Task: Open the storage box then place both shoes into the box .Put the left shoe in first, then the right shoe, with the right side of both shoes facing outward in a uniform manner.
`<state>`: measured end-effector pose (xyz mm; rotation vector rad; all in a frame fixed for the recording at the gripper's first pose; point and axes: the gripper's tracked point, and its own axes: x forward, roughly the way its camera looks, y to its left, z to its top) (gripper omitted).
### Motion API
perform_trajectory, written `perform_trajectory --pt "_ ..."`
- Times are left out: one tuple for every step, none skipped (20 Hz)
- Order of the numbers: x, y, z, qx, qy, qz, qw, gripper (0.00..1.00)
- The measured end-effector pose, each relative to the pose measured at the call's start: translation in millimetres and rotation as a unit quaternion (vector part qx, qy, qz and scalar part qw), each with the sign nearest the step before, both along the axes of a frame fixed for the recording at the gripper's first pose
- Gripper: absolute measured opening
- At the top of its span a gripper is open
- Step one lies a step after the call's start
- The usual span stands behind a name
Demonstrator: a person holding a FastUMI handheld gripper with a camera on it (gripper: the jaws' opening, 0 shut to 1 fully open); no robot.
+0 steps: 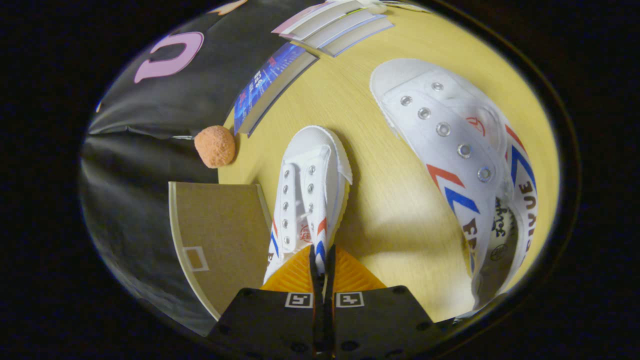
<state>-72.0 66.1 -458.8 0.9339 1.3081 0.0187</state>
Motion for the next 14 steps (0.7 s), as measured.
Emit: perform_trajectory --pt "2.1 0.5 4.5 0.010 -0.003 -0.006 1.000 0.03" --pt "3.9 1.2 10.7 0.019 -0.008 -0.010 1.000 0.02" --pt "4.8 4.3 20.9 0.031 -0.014 -0.017 0.999 0.02" --pt "8.2 5.6 29.6 0.044 -0.020 -0.025 0.999 0.02" --pt "11.9 6.1 42.4 0.055 -0.028 -0.035 0.997 0.02" --pt "16.7 7.3 54.0 0.064 -0.038 -0.042 0.996 0.02" --pt "22.6 7.3 66.3 0.070 -0.050 -0.048 0.995 0.02" --pt "27.6 9.0 79.6 0.076 -0.063 -0.051 0.994 0.02" --pt "32.9 10.7 94.1 0.081 -0.077 -0.050 0.993 0.02" --pt "38.8 13.1 107.6 0.080 -0.092 -0.048 0.991 0.02" --pt "43.0 16.2 123.0 0.077 -0.108 -0.039 0.990 0.02" --pt "46.2 20.8 138.3 0.072 -0.126 -0.029 0.989 0.02" --pt "50.2 28.9 154.8 0.071 -0.144 -0.017 0.987 0.02" --pt "54.1 38.0 171.7 0.074 -0.160 -0.007 0.984 0.02"
